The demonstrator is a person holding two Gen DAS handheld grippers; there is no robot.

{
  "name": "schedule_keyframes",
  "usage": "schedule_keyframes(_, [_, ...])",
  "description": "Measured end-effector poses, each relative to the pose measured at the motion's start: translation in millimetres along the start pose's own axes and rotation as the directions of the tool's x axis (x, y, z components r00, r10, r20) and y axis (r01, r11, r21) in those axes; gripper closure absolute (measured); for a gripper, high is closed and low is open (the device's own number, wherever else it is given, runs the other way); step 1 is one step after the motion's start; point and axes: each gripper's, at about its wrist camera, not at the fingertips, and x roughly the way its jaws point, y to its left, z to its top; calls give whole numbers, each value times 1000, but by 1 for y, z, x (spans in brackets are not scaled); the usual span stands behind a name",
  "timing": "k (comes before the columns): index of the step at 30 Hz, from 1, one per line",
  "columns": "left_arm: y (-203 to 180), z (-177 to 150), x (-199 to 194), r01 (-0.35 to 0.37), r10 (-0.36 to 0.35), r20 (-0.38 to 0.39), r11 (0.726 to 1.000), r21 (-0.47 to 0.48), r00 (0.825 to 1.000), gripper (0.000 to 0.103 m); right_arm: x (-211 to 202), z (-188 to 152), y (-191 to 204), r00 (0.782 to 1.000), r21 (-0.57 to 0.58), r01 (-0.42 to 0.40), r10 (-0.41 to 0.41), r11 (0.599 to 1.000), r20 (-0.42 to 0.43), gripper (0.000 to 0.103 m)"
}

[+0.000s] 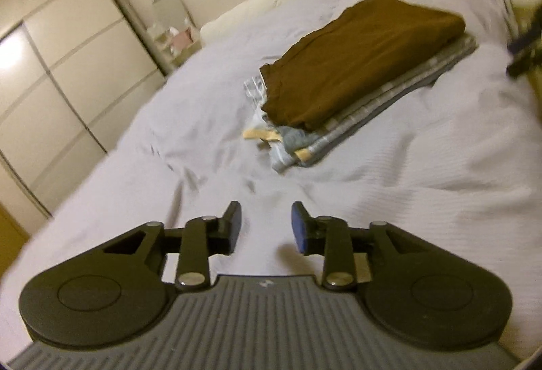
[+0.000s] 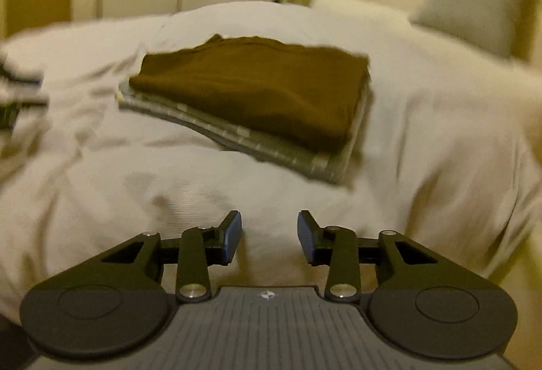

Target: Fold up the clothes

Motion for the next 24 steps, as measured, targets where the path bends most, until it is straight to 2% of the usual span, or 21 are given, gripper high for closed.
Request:
schedule_keyframes(2, [-5,-3,-10,18,-18,-4,999,-43,1000,67,-6,-1,1,1000,76,-10,10,997,4,57])
schedule_keyframes(6, [-13,0,-22,65,-66,-5,989,-136,998,53,-18,1,3,1000,147,1,-4,989,26,35])
schedule_keyframes(8, [-15,5,-25,83,-84,2,981,-174,996,42,-23,5,4,999,178,3,-10,984,38,32])
schedule_keyframes(10, [-17,12,-27,104,-103,14,973,-207,995,26,-26,9,4,999,200,4,-13,980,44,24])
schedule_keyframes(11, [-18,15,-27,109,-107,20,970,-219,994,22,-26,12,4,999,208,4,-13,978,44,17])
schedule_keyframes(13, [-18,23,-25,118,-115,23,960,-253,993,2,-27,16,5,999,224,3,-13,975,44,15])
schedule_keyframes(17, [-15,37,-19,132,-134,16,941,-312,991,1,-26,25,7,999,254,3,-13,967,38,15])
schedule_keyframes(24, [-7,45,-12,158,-159,34,888,-432,987,1,-21,36,9,1000,307,1,2,952,-6,14])
